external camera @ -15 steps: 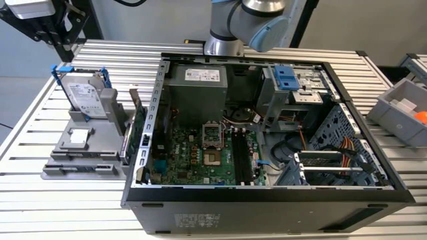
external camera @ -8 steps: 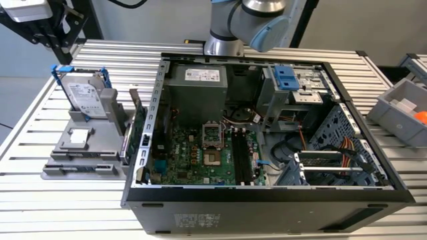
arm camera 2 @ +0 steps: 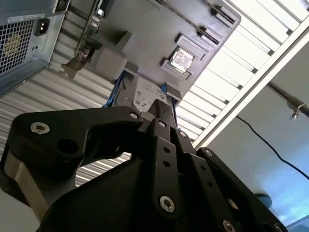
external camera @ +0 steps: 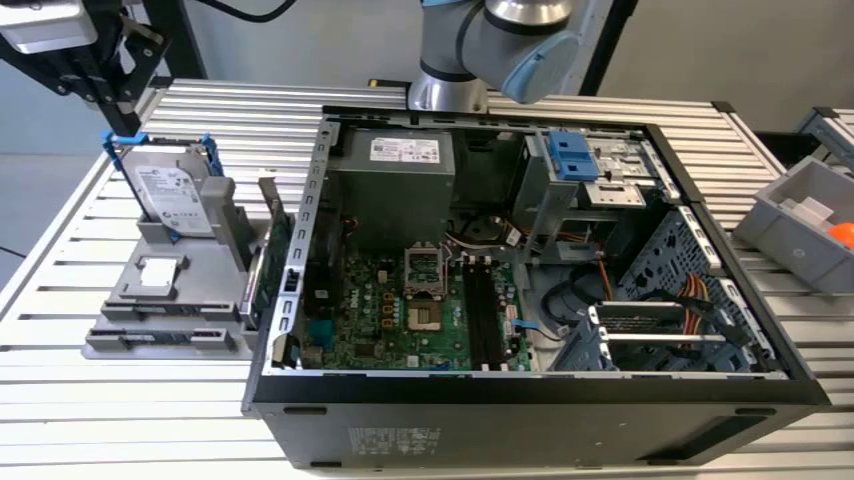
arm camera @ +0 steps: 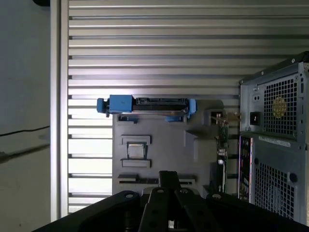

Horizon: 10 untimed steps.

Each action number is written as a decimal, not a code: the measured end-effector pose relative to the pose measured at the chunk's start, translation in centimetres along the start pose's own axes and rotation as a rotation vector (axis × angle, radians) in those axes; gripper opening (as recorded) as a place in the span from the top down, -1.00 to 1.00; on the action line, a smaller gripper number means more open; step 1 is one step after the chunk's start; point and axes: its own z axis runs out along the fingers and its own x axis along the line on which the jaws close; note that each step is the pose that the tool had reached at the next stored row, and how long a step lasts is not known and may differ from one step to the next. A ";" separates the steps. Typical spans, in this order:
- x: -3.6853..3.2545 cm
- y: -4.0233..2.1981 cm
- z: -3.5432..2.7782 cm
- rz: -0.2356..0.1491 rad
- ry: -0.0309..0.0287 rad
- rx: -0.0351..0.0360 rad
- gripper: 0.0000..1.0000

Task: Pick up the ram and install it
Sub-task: 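Reach for the ram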

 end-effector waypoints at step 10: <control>-0.01 -0.37 -0.01 0.000 0.0001 0.0000 1.00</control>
